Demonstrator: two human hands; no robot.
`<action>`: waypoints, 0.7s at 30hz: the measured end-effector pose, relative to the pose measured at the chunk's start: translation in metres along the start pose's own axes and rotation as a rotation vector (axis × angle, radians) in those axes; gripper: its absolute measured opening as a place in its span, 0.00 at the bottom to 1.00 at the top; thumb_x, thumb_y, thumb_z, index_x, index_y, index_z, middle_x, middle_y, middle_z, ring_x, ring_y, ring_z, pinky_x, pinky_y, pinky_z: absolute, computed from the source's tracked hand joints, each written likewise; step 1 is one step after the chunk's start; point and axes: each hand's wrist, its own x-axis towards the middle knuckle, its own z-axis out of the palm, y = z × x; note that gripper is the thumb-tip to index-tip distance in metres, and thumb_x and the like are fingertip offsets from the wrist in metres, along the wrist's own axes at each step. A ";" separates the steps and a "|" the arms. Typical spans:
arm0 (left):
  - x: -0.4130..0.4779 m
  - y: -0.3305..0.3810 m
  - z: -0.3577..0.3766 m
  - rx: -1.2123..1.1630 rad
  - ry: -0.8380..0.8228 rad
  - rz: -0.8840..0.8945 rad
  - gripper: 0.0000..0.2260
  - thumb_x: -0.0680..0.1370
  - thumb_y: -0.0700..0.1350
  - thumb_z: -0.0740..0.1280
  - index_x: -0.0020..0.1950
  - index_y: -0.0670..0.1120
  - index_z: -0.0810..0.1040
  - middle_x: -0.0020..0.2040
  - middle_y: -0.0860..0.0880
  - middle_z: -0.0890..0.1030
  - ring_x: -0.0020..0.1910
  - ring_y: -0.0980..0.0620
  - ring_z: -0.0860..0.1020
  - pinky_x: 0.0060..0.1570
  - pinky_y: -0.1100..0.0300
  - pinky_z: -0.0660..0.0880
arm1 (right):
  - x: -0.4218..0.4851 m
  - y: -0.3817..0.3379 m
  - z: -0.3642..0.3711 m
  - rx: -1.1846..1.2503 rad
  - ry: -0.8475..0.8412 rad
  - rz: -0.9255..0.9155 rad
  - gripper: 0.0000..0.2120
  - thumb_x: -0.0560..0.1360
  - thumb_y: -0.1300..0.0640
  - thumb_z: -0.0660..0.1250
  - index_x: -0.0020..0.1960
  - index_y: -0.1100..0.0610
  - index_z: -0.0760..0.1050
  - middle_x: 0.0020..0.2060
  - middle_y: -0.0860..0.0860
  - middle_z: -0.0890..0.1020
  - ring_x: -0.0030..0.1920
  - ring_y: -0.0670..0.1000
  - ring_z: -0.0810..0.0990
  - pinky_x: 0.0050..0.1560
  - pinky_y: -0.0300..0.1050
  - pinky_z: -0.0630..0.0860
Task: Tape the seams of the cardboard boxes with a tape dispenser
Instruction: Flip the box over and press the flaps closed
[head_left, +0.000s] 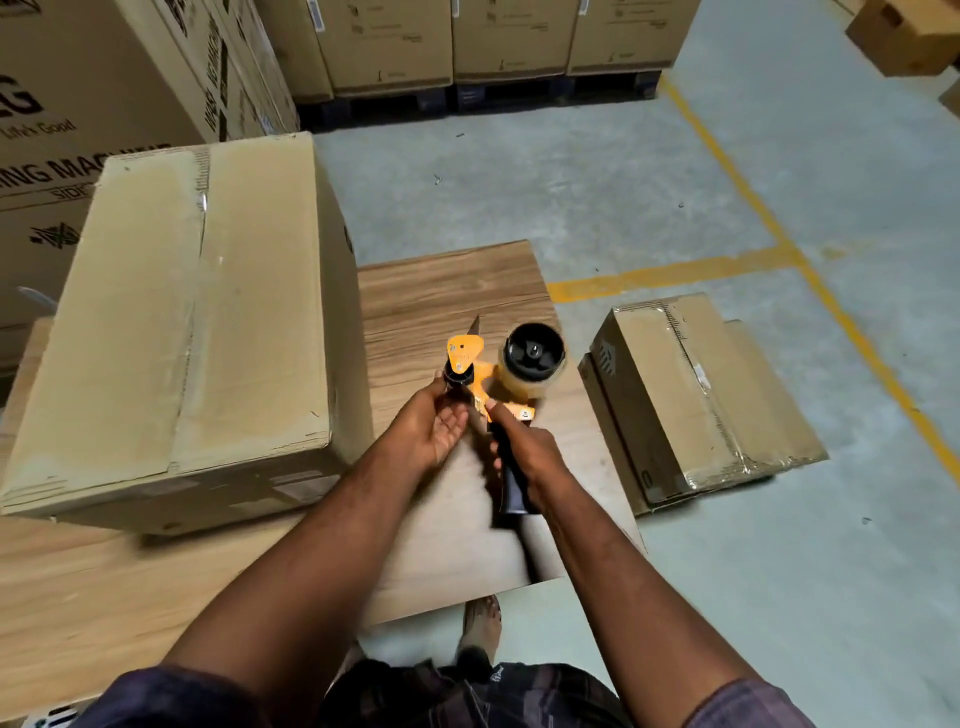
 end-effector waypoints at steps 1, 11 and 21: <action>-0.011 0.007 0.005 -0.054 -0.024 0.023 0.12 0.84 0.48 0.61 0.45 0.43 0.75 0.30 0.48 0.80 0.38 0.55 0.75 0.38 0.65 0.77 | -0.007 -0.012 0.001 -0.024 -0.003 -0.069 0.20 0.70 0.39 0.77 0.42 0.58 0.83 0.31 0.53 0.81 0.29 0.51 0.77 0.33 0.42 0.73; -0.148 0.089 -0.018 -0.125 -0.488 0.250 0.19 0.74 0.50 0.61 0.52 0.37 0.81 0.47 0.42 0.84 0.44 0.48 0.83 0.48 0.61 0.80 | -0.077 -0.111 0.026 -0.150 -0.253 -0.681 0.10 0.73 0.48 0.73 0.40 0.55 0.80 0.32 0.52 0.79 0.33 0.52 0.76 0.37 0.44 0.74; -0.200 0.131 -0.130 0.399 -0.043 0.592 0.19 0.81 0.35 0.61 0.33 0.44 0.81 0.29 0.48 0.80 0.26 0.57 0.77 0.23 0.67 0.70 | -0.139 -0.112 0.113 -0.519 -0.330 -0.931 0.11 0.68 0.54 0.83 0.44 0.53 0.82 0.31 0.41 0.83 0.31 0.40 0.80 0.33 0.38 0.74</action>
